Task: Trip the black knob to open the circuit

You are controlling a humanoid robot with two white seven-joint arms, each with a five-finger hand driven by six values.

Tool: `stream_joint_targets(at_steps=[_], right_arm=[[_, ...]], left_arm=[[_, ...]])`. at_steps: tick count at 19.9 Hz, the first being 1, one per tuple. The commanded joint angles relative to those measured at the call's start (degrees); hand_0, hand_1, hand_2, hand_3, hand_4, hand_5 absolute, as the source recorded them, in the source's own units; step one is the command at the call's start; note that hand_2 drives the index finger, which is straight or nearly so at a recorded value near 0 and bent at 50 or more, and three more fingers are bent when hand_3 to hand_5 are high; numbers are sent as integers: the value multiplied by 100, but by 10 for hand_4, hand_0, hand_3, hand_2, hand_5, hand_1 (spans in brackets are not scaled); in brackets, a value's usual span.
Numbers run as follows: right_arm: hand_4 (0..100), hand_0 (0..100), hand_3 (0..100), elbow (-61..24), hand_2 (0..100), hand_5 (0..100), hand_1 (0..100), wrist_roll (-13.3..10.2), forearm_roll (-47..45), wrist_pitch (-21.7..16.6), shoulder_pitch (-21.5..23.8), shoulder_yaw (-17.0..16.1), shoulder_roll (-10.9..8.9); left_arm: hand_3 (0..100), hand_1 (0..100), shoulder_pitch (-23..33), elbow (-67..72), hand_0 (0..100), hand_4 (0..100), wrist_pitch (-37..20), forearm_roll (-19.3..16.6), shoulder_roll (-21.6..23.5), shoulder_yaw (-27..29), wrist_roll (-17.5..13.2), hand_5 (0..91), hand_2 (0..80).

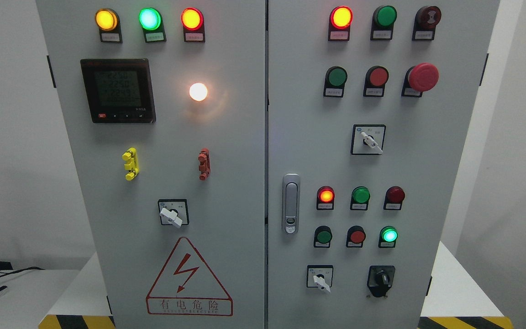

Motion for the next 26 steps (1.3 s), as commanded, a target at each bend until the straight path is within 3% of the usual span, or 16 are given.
stream_joint_targets(at_steps=[1, 26], right_arm=[[270, 0, 289, -95, 186, 283, 0, -7, -39, 4, 19, -32, -118], [277, 0, 306, -95, 188, 285, 0, -16, -39, 4, 19, -23, -118]], left_arm=[[0, 389, 0, 0, 120, 0, 2, -176, 2, 0, 1, 0, 0], [0, 389, 0, 0, 120, 0, 2, -176, 2, 0, 1, 0, 0]])
